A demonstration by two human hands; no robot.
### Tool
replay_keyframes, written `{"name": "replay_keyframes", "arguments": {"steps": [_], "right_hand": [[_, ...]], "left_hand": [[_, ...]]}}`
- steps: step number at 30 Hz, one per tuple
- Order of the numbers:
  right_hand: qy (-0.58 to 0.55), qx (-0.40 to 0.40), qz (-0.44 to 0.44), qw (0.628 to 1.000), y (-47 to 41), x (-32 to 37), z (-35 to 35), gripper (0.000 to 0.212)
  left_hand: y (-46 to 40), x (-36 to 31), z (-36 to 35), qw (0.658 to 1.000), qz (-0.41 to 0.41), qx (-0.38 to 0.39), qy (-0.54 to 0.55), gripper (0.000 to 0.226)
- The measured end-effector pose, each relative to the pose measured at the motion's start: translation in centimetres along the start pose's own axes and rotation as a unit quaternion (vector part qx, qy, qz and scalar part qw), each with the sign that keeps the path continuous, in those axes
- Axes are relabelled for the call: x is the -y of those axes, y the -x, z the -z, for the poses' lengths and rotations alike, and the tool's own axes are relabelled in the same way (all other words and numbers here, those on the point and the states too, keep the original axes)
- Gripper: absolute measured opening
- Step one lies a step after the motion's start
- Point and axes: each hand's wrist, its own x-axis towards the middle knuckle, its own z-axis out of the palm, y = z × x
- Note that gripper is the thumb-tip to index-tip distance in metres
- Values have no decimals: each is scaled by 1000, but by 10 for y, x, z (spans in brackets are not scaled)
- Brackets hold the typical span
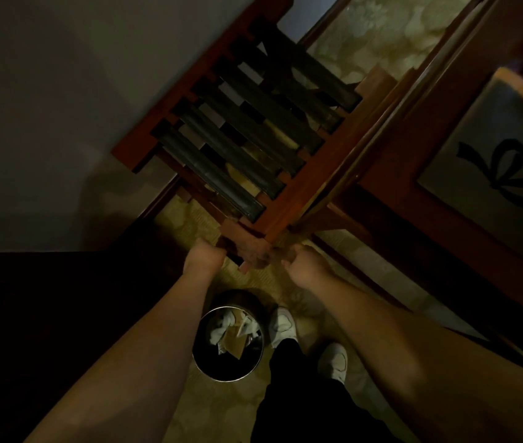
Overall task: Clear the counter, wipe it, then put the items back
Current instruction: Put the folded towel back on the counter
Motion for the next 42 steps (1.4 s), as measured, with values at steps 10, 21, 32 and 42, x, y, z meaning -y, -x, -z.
{"name": "replay_keyframes", "arguments": {"steps": [10,21,32,42], "right_hand": [[42,49,71,995,116,0,82,38],[61,-92,156,982,251,-61,163,26],[-76,-204,106,970,340,-212,209,25],[-203,-350,29,914,355,-354,257,18]], "left_hand": [[132,-38,31,989,-89,24,114,13],[268,-128,37,940,-339,39,-4,5],[389,-207,-49,868,-485,75,-75,5],[465,-262,-158,857,-494,99,-103,2]]}}
